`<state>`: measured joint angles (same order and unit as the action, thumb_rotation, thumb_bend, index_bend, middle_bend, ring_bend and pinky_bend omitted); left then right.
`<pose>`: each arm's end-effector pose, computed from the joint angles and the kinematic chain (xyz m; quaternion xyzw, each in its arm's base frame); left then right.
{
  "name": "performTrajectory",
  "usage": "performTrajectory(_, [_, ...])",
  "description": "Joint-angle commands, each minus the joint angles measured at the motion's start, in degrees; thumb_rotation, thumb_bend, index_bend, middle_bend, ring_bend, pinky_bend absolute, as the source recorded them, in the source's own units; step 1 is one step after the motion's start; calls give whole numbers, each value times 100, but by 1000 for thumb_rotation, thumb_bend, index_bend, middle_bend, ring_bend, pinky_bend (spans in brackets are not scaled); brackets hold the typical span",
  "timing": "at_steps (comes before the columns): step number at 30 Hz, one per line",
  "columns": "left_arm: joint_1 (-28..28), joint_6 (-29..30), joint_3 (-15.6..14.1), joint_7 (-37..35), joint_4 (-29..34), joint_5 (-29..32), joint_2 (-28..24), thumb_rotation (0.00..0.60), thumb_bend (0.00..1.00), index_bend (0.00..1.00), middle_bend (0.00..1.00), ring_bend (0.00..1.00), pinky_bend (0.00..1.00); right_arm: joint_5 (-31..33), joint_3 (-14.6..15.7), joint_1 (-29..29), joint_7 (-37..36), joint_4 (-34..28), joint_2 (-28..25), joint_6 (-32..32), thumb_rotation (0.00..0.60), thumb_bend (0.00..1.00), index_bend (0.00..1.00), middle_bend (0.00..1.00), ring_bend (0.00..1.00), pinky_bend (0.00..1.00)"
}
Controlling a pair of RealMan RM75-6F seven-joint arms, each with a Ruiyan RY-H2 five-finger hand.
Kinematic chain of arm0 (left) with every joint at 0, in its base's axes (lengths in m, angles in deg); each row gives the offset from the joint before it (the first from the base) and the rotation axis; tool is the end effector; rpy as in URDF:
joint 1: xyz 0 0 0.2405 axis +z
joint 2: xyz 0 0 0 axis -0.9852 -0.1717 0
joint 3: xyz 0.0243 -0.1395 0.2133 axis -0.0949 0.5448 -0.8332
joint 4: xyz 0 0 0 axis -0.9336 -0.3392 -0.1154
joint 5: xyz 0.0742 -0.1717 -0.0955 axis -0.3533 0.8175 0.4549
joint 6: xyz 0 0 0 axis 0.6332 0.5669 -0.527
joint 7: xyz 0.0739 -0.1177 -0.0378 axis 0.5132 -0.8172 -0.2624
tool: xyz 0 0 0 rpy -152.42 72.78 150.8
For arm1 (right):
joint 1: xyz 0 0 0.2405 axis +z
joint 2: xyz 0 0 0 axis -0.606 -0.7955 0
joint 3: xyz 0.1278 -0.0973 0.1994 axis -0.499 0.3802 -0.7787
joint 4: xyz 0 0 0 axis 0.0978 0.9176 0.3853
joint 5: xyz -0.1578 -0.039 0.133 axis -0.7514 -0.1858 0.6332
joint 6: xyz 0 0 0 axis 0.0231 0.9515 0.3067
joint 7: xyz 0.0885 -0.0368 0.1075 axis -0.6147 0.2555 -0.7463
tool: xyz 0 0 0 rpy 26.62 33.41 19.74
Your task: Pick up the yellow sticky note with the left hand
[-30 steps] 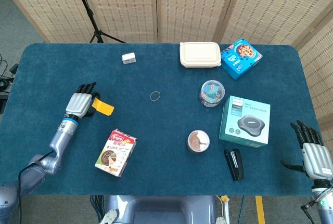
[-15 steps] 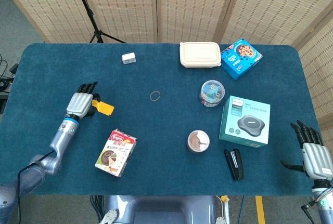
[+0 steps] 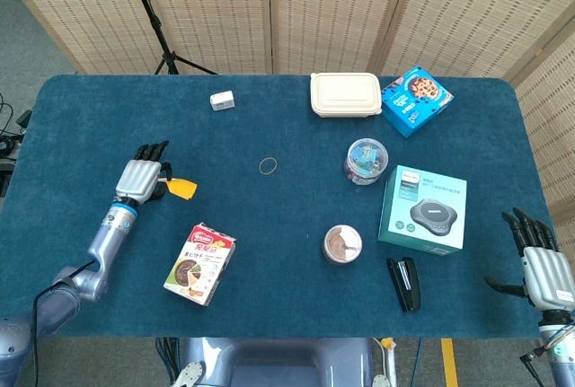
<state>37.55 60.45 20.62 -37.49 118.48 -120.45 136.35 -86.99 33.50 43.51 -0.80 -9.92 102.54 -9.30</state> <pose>-0.2720 0.4167 -0.0101 -0.6965 -0.3996 -0.3176 0.5043 -0.3368 -0.1942 0.1601 0.5667 -0.4536 0.3716 0.5788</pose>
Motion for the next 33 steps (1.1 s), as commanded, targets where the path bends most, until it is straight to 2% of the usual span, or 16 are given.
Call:
performTrajectory(1, [-2, 12, 7, -6, -7, 3, 5, 600, 481, 562, 0, 0, 0, -6, 3, 1, -4, -1, -4, -2, 600, 0, 0, 0, 0, 0])
performTrajectory(17, [-36, 233, -17, 131, 182, -103, -55, 600, 480, 591, 0, 0, 0, -17, 7, 3, -55, -8, -19, -7, 600, 0, 0, 0, 0, 0])
performTrajectory(26, [-132, 499, -2, 556, 776, -211, -197, 600, 480, 592, 0, 0, 0, -15, 1, -2, -85, -15, -33, 4, 600, 0, 0, 0, 0, 0])
performTrajectory(33, [-210, 752, 86, 1038, 1612, -248, -454, 600, 480, 592, 0, 0, 0, -20, -9, -12, -149, -20, -64, 28, 600, 0, 0, 0, 0, 0])
